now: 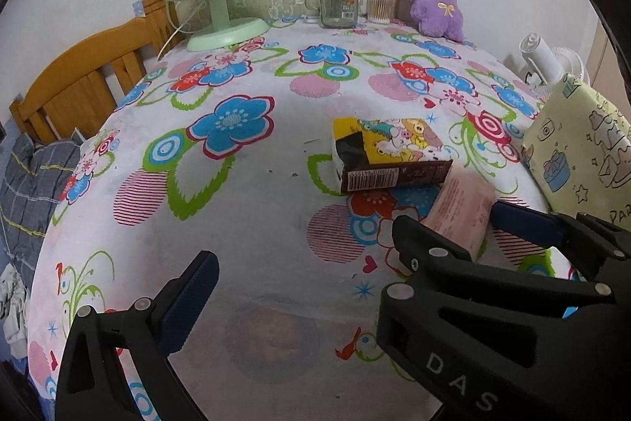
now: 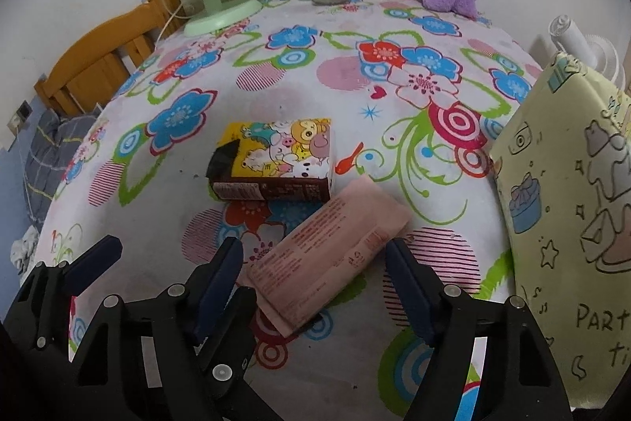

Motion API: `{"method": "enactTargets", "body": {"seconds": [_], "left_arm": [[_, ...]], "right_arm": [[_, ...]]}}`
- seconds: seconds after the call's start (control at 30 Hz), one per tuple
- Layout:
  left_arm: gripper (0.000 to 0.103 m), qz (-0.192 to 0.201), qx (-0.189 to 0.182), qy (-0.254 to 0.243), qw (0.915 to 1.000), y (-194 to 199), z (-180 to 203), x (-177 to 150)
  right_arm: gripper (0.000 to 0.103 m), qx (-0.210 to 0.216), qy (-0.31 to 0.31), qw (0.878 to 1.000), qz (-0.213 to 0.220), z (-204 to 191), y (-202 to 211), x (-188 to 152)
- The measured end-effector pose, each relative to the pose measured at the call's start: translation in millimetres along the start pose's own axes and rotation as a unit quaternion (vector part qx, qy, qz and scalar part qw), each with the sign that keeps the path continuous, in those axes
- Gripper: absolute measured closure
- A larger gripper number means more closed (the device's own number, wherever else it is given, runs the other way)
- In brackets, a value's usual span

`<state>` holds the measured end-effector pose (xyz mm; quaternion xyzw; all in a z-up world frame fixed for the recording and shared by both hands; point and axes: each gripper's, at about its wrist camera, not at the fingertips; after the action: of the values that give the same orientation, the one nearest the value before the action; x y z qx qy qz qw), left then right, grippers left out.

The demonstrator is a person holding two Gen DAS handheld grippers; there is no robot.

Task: Organize soft objects
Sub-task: 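Grasp the pink packet with the right tool while the left grasps the yellow snack box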

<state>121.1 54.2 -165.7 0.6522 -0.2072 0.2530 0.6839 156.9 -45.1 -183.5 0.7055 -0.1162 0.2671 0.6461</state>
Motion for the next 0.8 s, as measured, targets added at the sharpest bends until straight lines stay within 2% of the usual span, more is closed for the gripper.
{"method": "enactTargets", "body": {"seconds": [0.1,0.23,0.47,0.8], "left_arm": [[0.000,-0.001,-0.003,0.000,1.0000,-1,-2,1],[0.000,-0.006,-0.006,0.003,1.0000,-3,-2,1],[0.000,-0.012,-0.006,-0.002,0.9999,-5,4,0],[0.000,-0.002,0.003,-0.001,1.0000,-7,14,10]], "right_arm": [[0.026,-0.009,0.005,1.000,0.003,-1,-2,2],[0.041,-0.028,0.017,0.999,0.004,-2,-4,3],[0.055,-0.028,0.034,0.999,0.009,-1,-1,0],[0.058,-0.025,0.020,0.999,0.017,14,5,4]]}}
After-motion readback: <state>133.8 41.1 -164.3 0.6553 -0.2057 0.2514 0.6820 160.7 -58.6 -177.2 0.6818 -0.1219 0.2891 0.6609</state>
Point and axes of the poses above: each gripper's, at about its wrist camera, not at the fingertips, and y roughly against the way its jaws point, z to its right, x to its top, and after that the axes turned 7 degrees about y, right-handed
